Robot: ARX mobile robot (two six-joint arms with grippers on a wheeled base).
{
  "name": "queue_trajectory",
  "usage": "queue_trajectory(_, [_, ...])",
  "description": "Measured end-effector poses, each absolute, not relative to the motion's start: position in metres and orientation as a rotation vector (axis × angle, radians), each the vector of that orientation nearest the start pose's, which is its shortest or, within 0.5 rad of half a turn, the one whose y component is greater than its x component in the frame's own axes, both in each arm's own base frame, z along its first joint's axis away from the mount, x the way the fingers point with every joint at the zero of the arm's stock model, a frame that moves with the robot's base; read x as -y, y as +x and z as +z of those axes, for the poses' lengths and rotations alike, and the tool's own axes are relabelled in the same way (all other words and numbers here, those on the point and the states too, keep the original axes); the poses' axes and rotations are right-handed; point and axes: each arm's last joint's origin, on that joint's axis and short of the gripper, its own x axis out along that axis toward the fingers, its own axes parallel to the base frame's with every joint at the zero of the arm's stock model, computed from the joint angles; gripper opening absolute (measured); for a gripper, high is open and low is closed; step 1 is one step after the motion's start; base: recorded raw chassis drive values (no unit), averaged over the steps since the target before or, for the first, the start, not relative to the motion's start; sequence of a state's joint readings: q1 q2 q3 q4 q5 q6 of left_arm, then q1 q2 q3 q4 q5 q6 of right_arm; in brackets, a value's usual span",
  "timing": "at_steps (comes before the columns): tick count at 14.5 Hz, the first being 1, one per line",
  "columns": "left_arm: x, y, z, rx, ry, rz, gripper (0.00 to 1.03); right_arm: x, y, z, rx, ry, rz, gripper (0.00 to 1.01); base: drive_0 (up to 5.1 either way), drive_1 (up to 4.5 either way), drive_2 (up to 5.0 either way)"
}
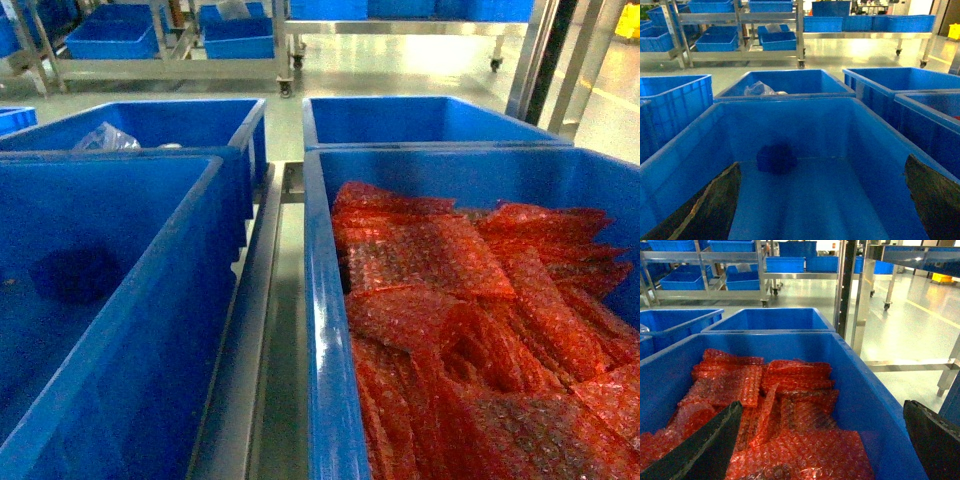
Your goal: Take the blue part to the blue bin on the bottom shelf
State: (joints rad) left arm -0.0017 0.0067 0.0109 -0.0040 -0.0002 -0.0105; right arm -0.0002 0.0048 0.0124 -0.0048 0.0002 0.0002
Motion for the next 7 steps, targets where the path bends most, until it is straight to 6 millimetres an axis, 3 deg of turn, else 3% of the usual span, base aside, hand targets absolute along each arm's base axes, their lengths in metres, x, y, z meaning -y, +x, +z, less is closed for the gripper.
queue_trajectory(7, [0.0002,0.0975,0.1663,0.0,-0.01,-0.002,0.98,0.0,0.0972,0.1669,0.003,0.0,0.0,0.98,0.0,0.0,0.0])
